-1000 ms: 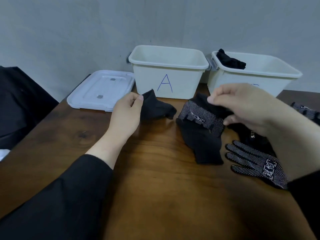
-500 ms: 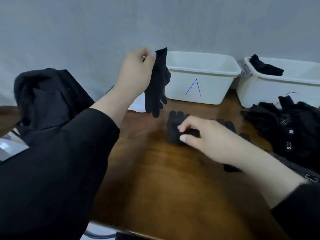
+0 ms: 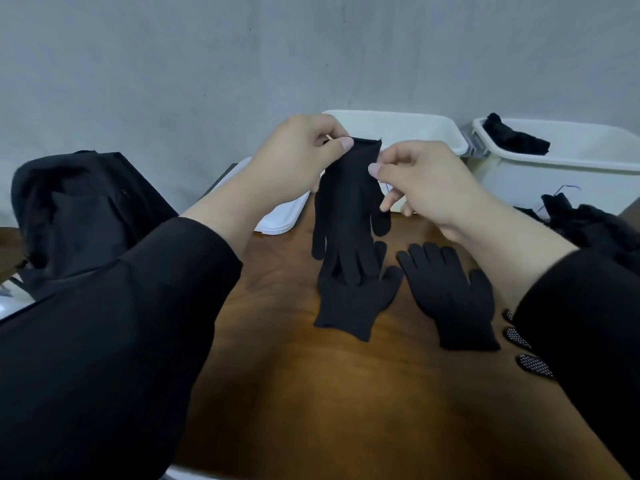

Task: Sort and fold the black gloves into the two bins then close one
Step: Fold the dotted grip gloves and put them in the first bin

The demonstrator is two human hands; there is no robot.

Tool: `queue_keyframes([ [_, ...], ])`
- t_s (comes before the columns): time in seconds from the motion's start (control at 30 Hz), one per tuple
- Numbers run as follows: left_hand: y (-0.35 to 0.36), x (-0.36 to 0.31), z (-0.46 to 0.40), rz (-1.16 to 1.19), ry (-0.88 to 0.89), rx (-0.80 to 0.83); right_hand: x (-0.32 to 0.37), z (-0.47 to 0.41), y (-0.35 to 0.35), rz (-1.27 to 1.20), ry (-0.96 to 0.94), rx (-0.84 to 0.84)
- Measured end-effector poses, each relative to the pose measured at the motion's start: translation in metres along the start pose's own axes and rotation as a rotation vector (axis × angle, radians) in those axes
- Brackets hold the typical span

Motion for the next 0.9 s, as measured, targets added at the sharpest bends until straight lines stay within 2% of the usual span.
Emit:
queue_keyframes([
  [0.17, -0.005, -0.010, -0.012, 0.200, 0.025, -0.025, 0.016, -0.012, -0.009, -0.111, -0.042, -0.089],
  [0.3, -0.001, -0.006, 0.003, 0.126, 0.122, -0.079, 0.016, 0.003, -0.017, -0.001, -0.144, -0.167],
  [0.43, 0.050, 0.045, 0.059, -0.065, 0.184, 0.164, -0.047, 0.062, 0.024, 0.160, -0.105, -0.054],
  [0.53, 0.084, 0.082, 0.090, -0.126, 0.272, 0.267, -0.078, 0.098, 0.052, 0.346, -0.201, 0.026],
  [0.73, 0.084, 0.087, 0.101, -0.122, 0.365, 0.207, -0.072, 0.110, 0.058, 0.516, -0.350, 0.008],
  [0.9, 0.085, 0.081, 0.111, -0.143, 0.430, 0.219, -0.071, 0.118, 0.057, 0.547, -0.351, 0.055],
])
Point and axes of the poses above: each hand's wrist, its own z-axis away from the middle knuckle, its own y-axis out of the palm, x = y × z, the point moved 7 cm from there along -z, towards the middle knuckle, and after that the axes turned 3 degrees about -y, right-handed, at the moved point
